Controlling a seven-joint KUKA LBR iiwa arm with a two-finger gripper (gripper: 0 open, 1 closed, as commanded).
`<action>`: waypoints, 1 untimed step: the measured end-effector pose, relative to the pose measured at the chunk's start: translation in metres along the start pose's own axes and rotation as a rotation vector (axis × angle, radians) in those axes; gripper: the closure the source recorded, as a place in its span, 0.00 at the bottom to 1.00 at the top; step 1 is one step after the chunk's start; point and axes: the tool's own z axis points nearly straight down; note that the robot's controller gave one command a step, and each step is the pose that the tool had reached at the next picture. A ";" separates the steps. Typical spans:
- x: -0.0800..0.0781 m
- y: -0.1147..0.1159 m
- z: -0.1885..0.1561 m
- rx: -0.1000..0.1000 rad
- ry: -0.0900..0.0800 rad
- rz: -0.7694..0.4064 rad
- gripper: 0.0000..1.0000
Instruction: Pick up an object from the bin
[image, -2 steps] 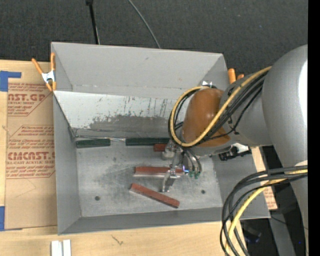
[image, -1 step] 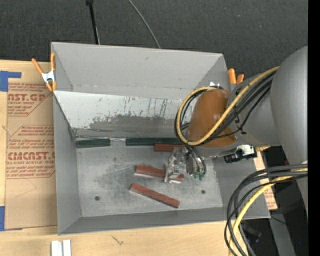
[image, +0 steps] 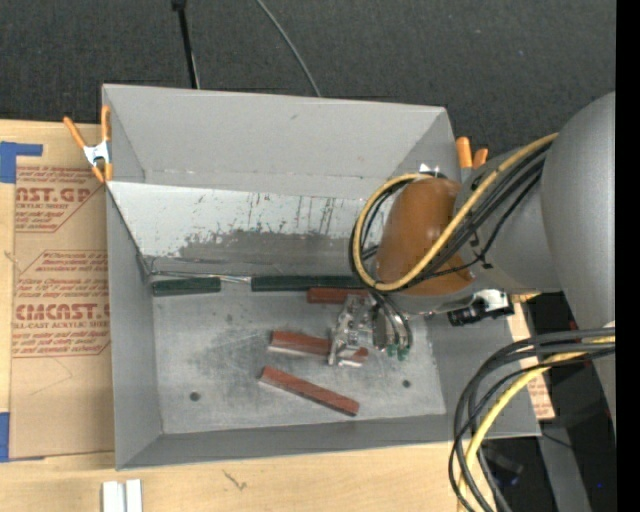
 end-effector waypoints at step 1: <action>0.000 0.000 -0.002 0.000 0.002 0.000 1.00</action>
Offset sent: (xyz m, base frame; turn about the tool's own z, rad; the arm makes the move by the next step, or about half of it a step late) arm 0.0002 0.0000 0.0494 0.0000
